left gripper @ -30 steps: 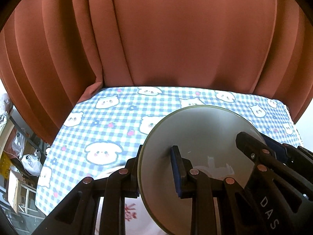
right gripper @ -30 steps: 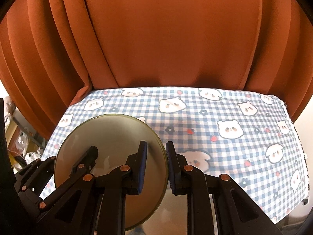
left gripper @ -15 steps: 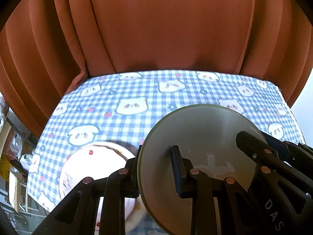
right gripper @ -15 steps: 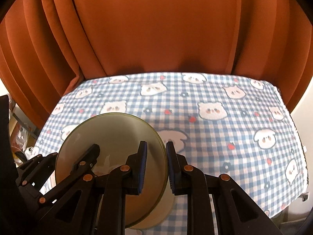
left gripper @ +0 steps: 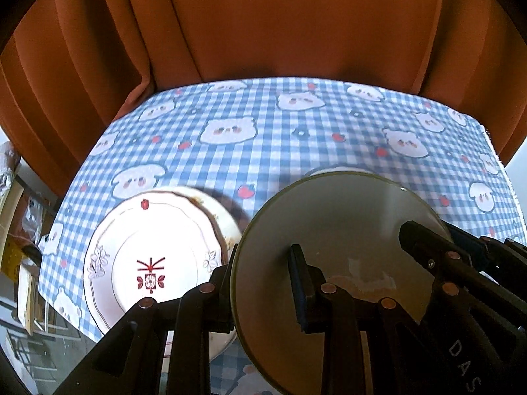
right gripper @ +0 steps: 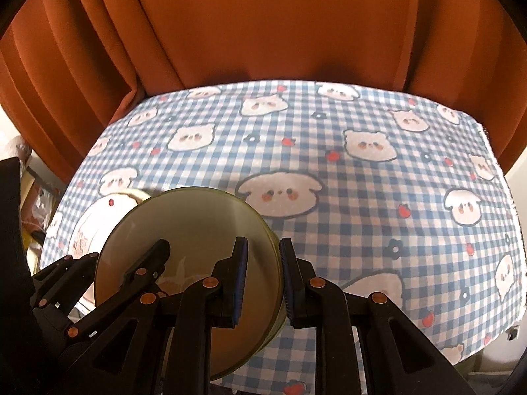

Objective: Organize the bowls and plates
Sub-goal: 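Carry the green-patterned bowl over the plate stack with both grippers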

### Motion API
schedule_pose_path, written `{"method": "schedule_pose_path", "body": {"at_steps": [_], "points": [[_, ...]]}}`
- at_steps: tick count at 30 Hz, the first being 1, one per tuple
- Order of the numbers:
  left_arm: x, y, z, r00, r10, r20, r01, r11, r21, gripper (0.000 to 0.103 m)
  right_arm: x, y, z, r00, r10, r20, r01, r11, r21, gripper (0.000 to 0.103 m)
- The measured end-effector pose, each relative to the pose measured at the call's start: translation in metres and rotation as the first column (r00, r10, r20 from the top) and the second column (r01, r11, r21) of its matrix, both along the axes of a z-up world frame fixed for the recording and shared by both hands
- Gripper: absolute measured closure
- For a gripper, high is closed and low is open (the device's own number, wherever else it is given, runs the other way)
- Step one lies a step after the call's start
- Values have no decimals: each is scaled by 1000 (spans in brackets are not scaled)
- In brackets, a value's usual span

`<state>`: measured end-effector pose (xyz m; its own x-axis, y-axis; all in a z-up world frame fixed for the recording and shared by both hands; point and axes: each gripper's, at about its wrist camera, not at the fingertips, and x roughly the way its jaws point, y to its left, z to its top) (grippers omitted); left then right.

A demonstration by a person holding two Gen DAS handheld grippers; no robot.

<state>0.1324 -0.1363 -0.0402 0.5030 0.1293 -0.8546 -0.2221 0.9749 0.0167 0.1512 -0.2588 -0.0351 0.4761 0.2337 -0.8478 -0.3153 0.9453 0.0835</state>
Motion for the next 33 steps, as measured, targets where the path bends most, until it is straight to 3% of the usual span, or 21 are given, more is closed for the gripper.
{"method": "schedule_pose_path", "body": {"at_steps": [13,21,33], "points": [[2,0,-14,1000,8,-5,-8,1000,-30,77,4,7,-10,1000,15,14,-15,999,-49,80],[1,-2,-28,1000,-7,-27,4,994,-109,76,-2,8,-12,997,4,74,4,993,-119,80],[3,-7,-32,999,-11,-35,8,996,-84,77,-1,2,-19,997,-29,71,36,994,-105,80]]}}
